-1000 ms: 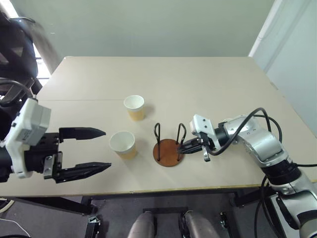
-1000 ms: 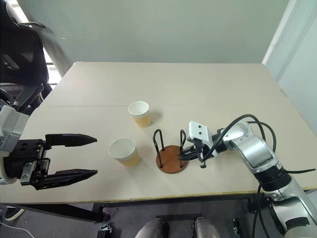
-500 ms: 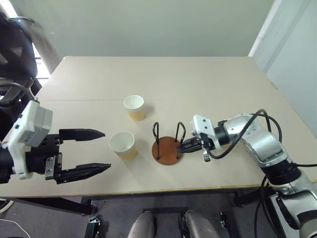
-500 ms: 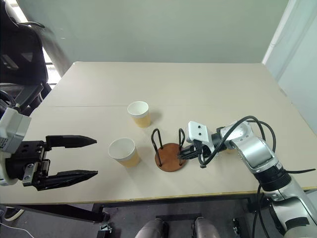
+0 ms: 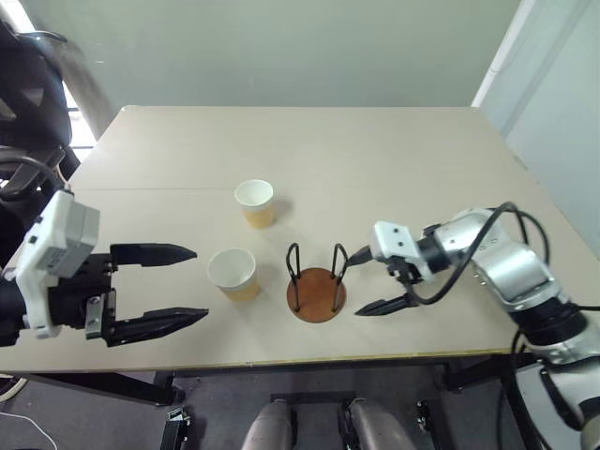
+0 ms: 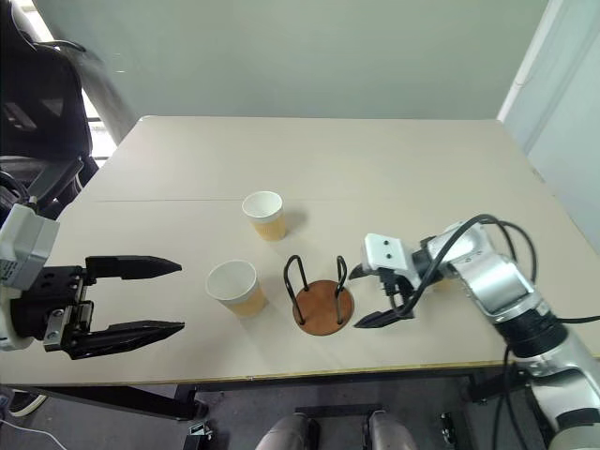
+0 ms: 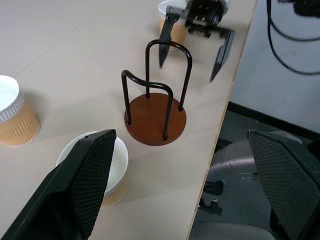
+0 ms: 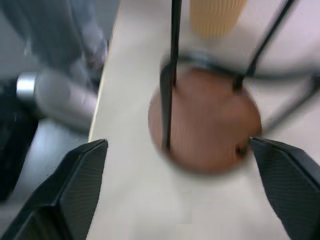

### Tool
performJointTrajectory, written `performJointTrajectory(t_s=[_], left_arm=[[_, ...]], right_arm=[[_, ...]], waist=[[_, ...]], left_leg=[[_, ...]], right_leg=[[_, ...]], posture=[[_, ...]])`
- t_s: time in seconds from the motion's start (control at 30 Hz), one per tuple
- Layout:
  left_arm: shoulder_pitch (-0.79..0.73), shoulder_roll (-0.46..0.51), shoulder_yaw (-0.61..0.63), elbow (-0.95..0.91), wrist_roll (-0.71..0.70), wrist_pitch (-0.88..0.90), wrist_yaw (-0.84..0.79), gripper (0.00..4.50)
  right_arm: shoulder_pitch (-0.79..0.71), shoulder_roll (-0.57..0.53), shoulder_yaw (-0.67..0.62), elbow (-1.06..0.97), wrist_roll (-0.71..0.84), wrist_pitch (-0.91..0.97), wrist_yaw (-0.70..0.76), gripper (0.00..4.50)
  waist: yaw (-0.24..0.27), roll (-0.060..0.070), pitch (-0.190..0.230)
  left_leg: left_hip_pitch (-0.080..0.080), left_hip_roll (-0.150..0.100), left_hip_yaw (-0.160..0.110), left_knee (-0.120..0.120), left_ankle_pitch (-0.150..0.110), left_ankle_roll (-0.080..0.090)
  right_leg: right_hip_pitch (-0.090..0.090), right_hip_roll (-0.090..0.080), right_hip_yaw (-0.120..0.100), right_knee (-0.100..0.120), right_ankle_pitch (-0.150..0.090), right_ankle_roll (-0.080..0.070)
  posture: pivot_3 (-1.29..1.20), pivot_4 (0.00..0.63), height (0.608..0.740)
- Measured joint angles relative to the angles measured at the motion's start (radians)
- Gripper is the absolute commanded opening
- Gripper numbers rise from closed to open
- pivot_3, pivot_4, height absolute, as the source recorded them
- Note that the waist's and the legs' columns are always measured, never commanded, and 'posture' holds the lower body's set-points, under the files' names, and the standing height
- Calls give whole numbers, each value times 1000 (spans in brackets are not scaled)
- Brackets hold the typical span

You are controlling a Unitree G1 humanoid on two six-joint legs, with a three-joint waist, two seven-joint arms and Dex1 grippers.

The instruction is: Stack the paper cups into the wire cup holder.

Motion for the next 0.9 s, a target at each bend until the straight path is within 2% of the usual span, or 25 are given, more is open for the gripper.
performJointTrajectory(t_s=[0.07,0.23,0.37,0.57,0.7,0.77,0.9], left_arm=[[0,0,-1,14,16,-12,-8,4500],[-2,1,-31,56,47,-47,-28,4500],[-21,1,-77,78,62,-75,-30,4500],[-84,1,-162,104,64,-108,-31,4500],[-93,3,-168,106,63,-113,-32,4500],[-89,2,-167,105,63,-112,-31,4500],[-66,1,-154,98,61,-101,-27,4500]], right_arm=[[-13,-78,-9,5,-4,-26,53,4482],[-61,-185,-80,20,25,-50,130,4482],[-99,-257,-159,26,26,-70,154,4482],[-69,-268,-152,111,-42,-117,145,4482],[-49,-260,-115,142,-109,-151,129,4482],[-49,-232,-99,178,-152,-174,107,4482],[-49,-183,-65,223,-196,-200,91,4482]], waist=[[0,0,0],[-1,1,1],[0,-2,-1],[0,-2,-1],[-1,-2,-1],[-2,-2,-1],[-2,-1,0]], left_leg=[[0,0,0,-1,-1,-2],[0,1,0,-2,0,1],[1,4,0,-3,-1,0],[2,5,0,-2,-1,0],[2,6,0,-2,-1,0],[2,7,0,-1,-1,0],[2,9,0,0,-1,0]], right_leg=[[0,0,0,0,-1,-1],[-1,1,0,0,-2,-2],[0,4,0,0,-3,-4],[-1,5,0,1,-3,-4],[0,6,1,1,-1,-1],[0,7,1,1,4,5],[0,9,1,1,4,4]], posture=[[0,150,740],[0,150,740],[0,150,740],[0,150,740],[0,150,740],[0,150,740],[0,150,740]])
